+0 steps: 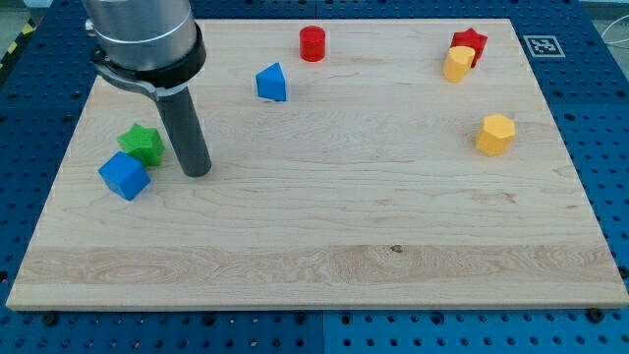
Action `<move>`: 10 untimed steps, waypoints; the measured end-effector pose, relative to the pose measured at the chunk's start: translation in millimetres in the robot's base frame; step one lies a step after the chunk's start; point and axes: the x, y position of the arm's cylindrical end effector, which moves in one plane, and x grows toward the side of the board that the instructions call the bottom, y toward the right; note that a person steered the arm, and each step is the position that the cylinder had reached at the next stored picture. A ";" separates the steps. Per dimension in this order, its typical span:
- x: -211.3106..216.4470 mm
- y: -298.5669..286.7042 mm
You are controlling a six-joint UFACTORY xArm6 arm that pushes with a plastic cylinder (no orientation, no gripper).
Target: Point at the yellow heart
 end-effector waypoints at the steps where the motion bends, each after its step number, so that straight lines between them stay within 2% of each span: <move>1: 0.2 0.0; 2: -0.9 6.6; 7: -30.1 175.1; 10: -99.2 265.3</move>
